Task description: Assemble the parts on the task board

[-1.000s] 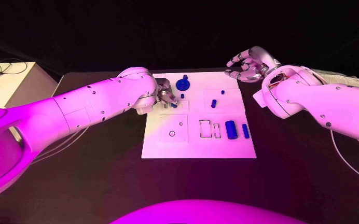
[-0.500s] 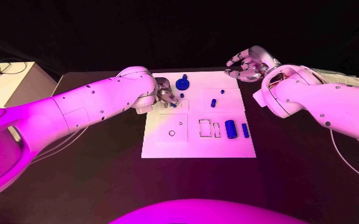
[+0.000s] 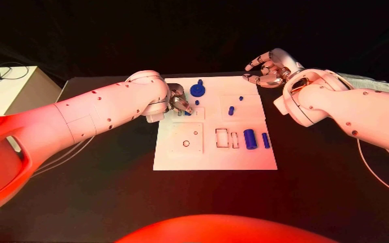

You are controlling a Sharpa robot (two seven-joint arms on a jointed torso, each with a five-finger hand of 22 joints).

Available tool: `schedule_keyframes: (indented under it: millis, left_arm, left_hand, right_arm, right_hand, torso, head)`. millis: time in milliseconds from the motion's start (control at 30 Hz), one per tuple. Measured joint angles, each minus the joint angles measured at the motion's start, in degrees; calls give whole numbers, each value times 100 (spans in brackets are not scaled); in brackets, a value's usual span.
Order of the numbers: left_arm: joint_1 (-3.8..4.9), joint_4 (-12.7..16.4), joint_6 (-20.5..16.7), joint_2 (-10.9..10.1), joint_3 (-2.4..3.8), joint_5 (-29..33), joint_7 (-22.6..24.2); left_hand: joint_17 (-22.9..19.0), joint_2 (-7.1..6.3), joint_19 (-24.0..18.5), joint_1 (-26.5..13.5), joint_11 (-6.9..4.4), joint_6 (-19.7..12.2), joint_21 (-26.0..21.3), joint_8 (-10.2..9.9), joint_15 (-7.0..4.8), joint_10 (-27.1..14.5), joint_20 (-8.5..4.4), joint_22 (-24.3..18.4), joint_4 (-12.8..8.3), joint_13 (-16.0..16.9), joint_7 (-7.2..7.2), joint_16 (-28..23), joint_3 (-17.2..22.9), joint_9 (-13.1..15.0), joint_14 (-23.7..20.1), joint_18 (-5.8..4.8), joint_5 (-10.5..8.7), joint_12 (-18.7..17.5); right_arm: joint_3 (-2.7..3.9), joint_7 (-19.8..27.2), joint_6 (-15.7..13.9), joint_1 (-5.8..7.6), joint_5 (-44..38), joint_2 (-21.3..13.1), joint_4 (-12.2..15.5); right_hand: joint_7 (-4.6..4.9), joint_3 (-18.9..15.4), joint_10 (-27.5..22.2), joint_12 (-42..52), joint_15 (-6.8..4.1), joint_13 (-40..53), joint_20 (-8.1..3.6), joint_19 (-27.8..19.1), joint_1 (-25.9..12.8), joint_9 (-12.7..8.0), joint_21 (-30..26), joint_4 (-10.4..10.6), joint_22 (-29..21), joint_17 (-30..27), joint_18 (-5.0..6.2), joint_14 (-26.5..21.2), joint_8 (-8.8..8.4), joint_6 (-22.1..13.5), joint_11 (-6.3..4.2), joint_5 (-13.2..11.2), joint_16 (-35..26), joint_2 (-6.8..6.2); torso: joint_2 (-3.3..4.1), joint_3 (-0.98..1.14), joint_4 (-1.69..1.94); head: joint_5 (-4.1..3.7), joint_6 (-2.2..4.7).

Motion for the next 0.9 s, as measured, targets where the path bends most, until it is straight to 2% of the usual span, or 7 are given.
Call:
schedule_keyframes:
  millis: [300,833,900]
  left_arm:
    - [3,-28,41,16,2,-2,0]
    - [27,-238,154,174,10,-4,-9]
    - [33,-285,183,207,12,-4,-12]
  left_hand:
    - [0,0,0,0,1,2,0,-16,0,-1,0,0,0,0,-2,0,0,1,0,0,-6,0]
    - [0,0,0,0,3,103,0,-12,0,1,0,0,-16,-5,-100,0,-16,7,0,0,-28,0]
    - [0,0,0,0,4,126,0,-11,0,2,0,0,-33,-9,-104,0,-33,138,1,0,-36,0]
  right_arm:
    - [0,0,2,-4,-1,5,-8]
    - [0,-3,4,-5,-2,-2,-4]
    - [0,-3,4,-6,-2,-2,-2]
  right_hand:
    - [0,0,0,0,0,0,0,0,0,-1,0,0,0,0,0,0,0,0,0,0,0,0]
    - [19,24,0,0,0,-1,0,0,0,27,0,24,-1,0,0,0,27,-19,0,0,0,0]
    - [19,25,0,0,0,1,0,0,0,27,0,25,-2,0,0,0,27,-19,0,0,0,0]
  torso:
    - [-7,-4,-1]
    - [-10,-4,3]
    - [-10,-4,4]
  head:
    - [-5,2]
    - [7,-17]
    - [8,-18]
